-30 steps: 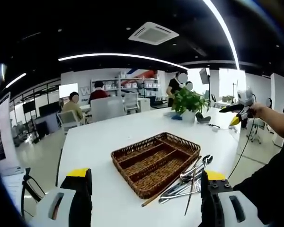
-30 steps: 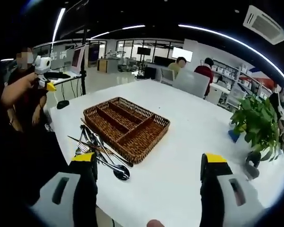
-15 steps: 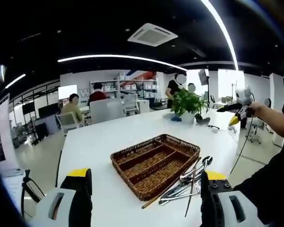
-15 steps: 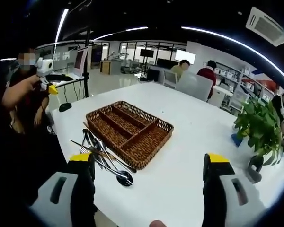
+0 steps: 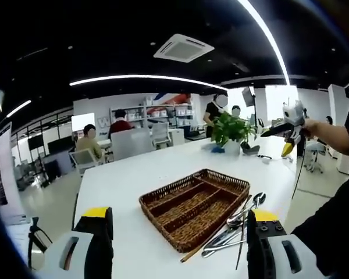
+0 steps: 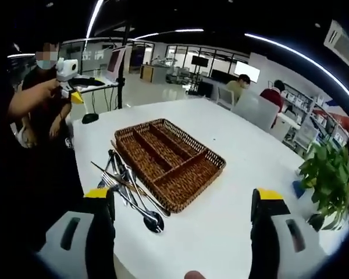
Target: Arrange the knives, forks, and spoons in their matching storage slots by inserting each utensil handle-first until every utensil is classified and aligned in the correct compartment
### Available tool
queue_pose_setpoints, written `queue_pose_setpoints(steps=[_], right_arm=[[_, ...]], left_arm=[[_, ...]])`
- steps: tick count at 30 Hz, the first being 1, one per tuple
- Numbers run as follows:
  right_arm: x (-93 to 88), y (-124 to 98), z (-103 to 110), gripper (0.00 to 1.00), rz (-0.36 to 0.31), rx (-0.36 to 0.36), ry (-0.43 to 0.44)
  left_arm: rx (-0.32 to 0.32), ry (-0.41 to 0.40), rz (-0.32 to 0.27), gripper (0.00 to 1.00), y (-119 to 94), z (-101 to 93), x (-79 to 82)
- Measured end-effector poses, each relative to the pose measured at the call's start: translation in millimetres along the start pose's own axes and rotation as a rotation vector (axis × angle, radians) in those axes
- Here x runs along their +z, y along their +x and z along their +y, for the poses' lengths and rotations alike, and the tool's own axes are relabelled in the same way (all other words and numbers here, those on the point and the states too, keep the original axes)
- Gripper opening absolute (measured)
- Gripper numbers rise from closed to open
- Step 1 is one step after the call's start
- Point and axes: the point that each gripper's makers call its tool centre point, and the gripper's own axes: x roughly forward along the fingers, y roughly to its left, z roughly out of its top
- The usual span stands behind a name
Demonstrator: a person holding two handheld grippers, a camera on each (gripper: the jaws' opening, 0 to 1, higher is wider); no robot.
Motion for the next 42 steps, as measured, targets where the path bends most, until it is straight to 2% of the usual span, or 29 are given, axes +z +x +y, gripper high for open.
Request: queue_pose_setpoints(steps=[2, 8, 15, 18, 22, 26, 35, 39, 42], right_arm=[[-0.4, 5.0, 6.0, 0.99, 0.016, 0.021, -0.020], [6.9, 15.4, 18.5, 0.99, 0.011, 0.081, -0.066], [5.8, 25.3, 28.9, 0.95, 0.037, 0.118, -0.116], [4.7, 27.1, 31.5, 0.93, 0.045, 0.129, -0.128], [4.7, 31.2, 34.0, 0.95, 0.038, 0.126, -0.140], [0.1, 36.1, 38.7, 0.92, 0.045, 0.137, -0.145], [-18.4, 52.6, 51.7, 0.79, 0.087, 0.189, -0.148], [-25.7, 59.8, 65.1, 0.74, 0.106, 0.230, -0.170], [-29.9, 65.0, 76.6, 0.74, 0.119, 0.264, -0.191]], left_arm=[[-0.004, -0.003, -0.002, 1.00, 0.3, -0.4, 1.5], [-0.007, 0.001, 0.007, 1.00, 1.2, -1.8, -1.6], [-0.002, 0.007, 0.035, 1.00, -0.4, -4.9, -11.4], [-0.002, 0.004, 0.034, 1.00, -1.8, -5.5, -11.0], [0.001, 0.007, 0.025, 1.00, -4.2, -6.5, -7.3], [-0.001, 0.006, 0.016, 1.00, -5.9, -9.0, -5.9], [0.001, -0.002, 0.028, 1.00, -8.2, -12.7, -14.5], [0.005, -0.005, 0.027, 1.00, -8.5, -11.4, -14.9], [0.005, -0.006, 0.025, 1.00, -8.4, -11.0, -14.8]])
